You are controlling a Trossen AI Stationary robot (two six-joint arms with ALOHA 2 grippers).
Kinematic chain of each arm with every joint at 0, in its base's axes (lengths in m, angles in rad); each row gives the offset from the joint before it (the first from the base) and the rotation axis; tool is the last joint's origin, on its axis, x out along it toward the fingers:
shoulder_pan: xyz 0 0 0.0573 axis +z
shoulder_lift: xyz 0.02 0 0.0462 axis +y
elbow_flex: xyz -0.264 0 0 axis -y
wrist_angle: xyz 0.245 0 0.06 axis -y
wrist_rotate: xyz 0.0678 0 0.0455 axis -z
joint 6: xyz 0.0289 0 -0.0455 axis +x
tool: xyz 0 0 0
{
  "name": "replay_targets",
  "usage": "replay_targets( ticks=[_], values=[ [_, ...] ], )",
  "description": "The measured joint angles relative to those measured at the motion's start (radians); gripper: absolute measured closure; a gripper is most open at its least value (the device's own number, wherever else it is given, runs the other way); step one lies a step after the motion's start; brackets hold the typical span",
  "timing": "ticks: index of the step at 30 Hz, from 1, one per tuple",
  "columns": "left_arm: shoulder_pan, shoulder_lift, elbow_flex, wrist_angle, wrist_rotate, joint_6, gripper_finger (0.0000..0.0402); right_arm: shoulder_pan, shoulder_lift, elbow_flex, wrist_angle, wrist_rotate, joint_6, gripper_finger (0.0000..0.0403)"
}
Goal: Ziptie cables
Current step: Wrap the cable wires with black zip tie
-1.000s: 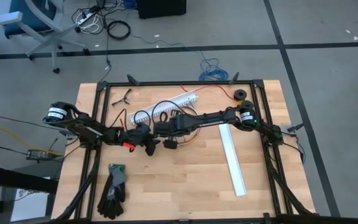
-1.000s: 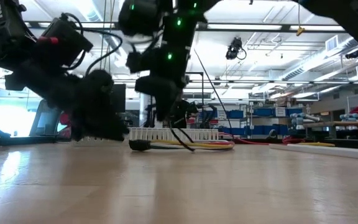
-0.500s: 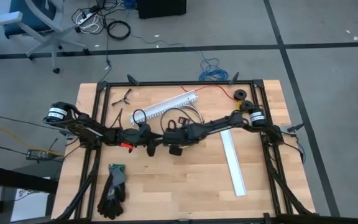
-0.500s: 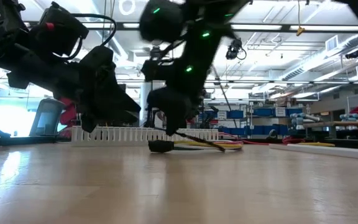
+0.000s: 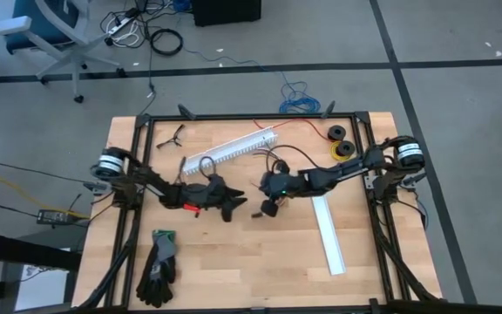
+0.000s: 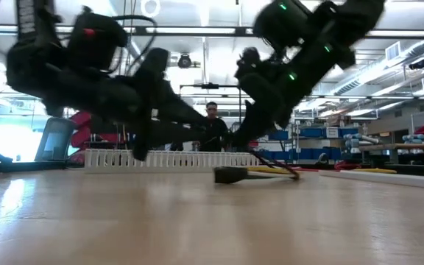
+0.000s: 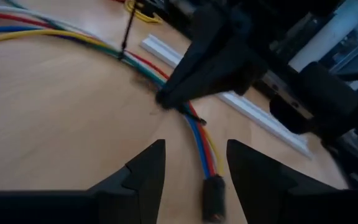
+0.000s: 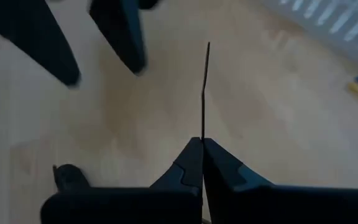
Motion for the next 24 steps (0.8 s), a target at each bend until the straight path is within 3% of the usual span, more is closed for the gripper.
replay_targets(
  ticks=[4, 14, 24],
  values=[
    [0.0, 0.089, 0.114, 0.003, 0.001, 0.047, 0.022, -0.001, -0.003, -0.095, 0.185, -0.007, -0.008, 0.0403],
    [0.028, 0.118, 0.203, 0.07, -0.039, 0.125, 0.0226, 0.028, -0.084, -0.17, 0.212, -0.009, -0.046, 0.0403],
    [0.038, 0.118, 0.256, 0.051, -0.041, 0.149, 0.025, 0.028, -0.236, -0.297, 0.275, 0.12, -0.012, 0.0403]
  ],
)
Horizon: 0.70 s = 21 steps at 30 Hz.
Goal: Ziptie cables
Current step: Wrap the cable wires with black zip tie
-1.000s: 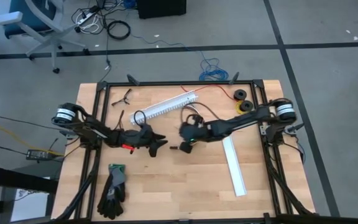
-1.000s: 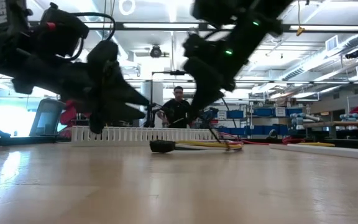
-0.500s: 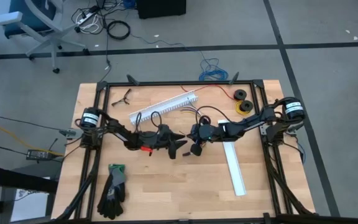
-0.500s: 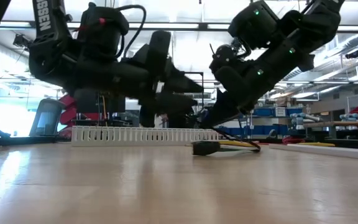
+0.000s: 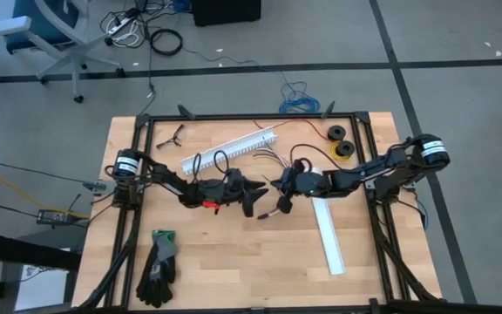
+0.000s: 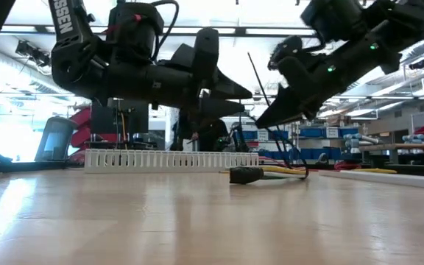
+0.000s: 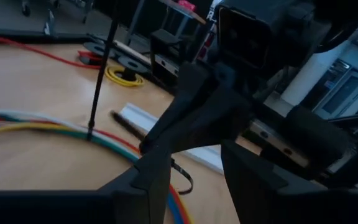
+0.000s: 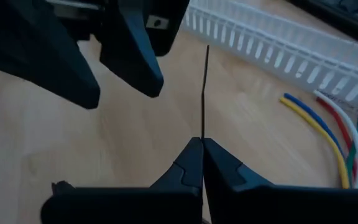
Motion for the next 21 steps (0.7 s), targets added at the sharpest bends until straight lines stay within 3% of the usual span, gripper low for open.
replay_targets(
  ticks=[4, 14, 21],
  values=[
    [0.005, 0.003, 0.02, -0.001, -0.002, 0.007, 0.0251, 0.001, -0.035, -0.062, 0.083, 0.001, 0.007, 0.0403],
    [0.032, 0.151, 0.155, 0.001, 0.003, -0.05, 0.0251, 0.001, -0.038, -0.116, 0.152, -0.001, 0.027, 0.0403],
    [0.055, 0.179, 0.218, -0.008, 0.04, -0.034, 0.0265, 0.003, -0.038, -0.13, 0.154, -0.021, 0.045, 0.0403]
  ],
)
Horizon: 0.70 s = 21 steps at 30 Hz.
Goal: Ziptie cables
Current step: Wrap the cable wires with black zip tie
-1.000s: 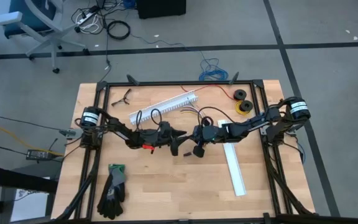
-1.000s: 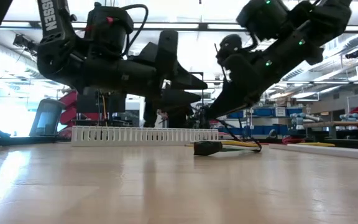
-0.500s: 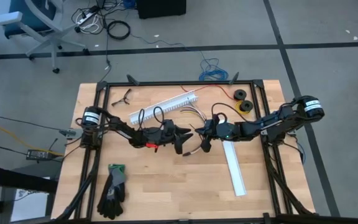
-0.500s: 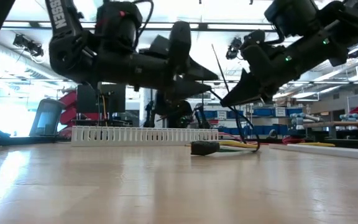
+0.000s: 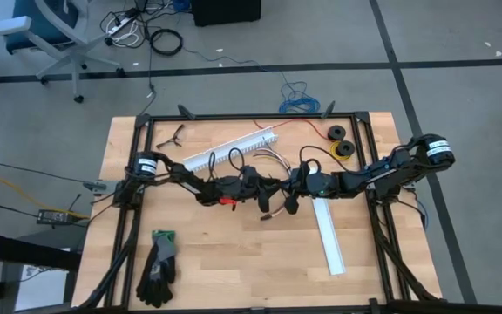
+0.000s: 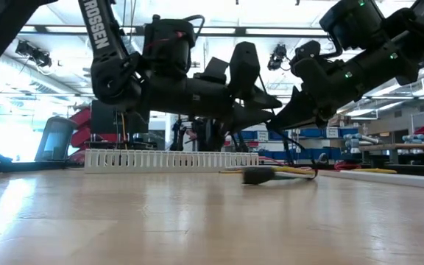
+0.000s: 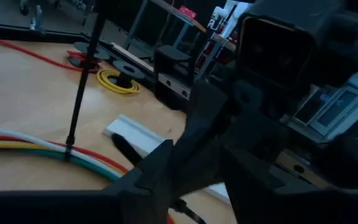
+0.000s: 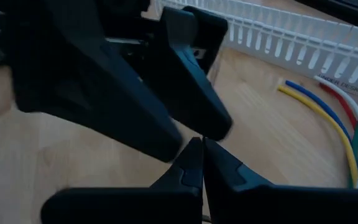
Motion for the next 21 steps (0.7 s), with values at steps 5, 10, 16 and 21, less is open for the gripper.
replay_targets(
  ticks=[5, 10, 16, 21],
  values=[
    [0.01, 0.0, 0.005, -0.021, 0.003, 0.009, 0.0341, 0.0, 0.0, 0.0, -0.002, -0.001, 0.0, 0.0403],
    [0.01, 0.0, 0.001, -0.031, 0.003, 0.041, 0.0395, 0.0, 0.0, 0.0, -0.004, -0.003, -0.001, 0.0403],
    [0.01, 0.0, 0.001, -0.025, 0.024, 0.061, 0.0399, 0.0, 0.0, 0.0, -0.004, -0.008, -0.001, 0.0403],
    [0.01, 0.0, 0.001, -0.014, 0.081, 0.058, 0.0396, 0.001, -0.001, 0.0, -0.007, -0.02, -0.002, 0.0403]
  ],
)
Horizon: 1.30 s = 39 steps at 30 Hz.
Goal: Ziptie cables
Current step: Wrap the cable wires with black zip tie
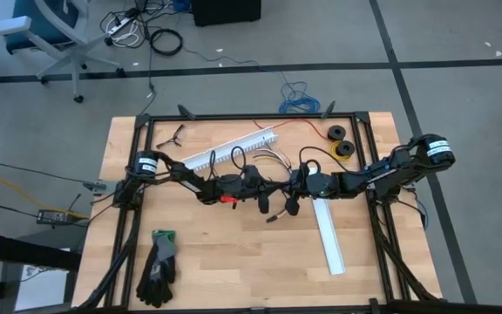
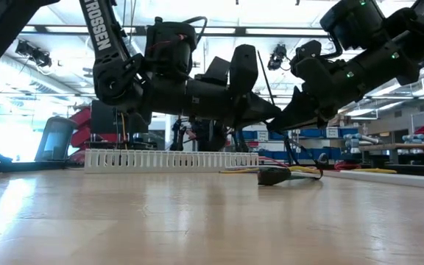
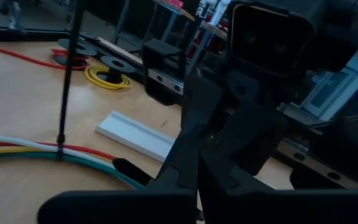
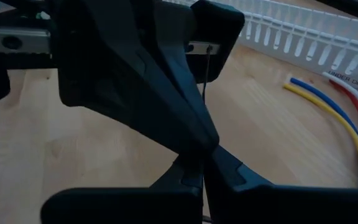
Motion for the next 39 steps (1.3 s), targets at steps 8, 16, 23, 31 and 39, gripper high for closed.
replay_targets(
  ticks=[8, 16, 23, 31, 39],
  values=[
    [0.047, -0.024, -0.145, 0.196, -0.011, -0.054, 0.0388, 0.005, -0.03, 0.0, -0.013, 0.005, -0.01, 0.0403],
    [0.079, -0.017, -0.309, 0.372, -0.081, -0.287, 0.0389, 0.004, -0.03, 0.0, -0.015, 0.003, -0.026, 0.0403],
    [0.042, 0.004, -0.181, 0.273, -0.072, -0.216, 0.0385, -0.002, -0.03, 0.0, -0.01, 0.003, -0.027, 0.0403],
    [0.047, 0.004, -0.161, 0.254, -0.005, -0.206, 0.032, -0.002, -0.03, 0.0, -0.011, 0.003, -0.024, 0.0403],
    [0.044, 0.004, -0.162, 0.26, 0.031, -0.206, 0.0265, -0.002, -0.029, 0.0, -0.01, 0.036, 0.001, 0.0403]
  ],
)
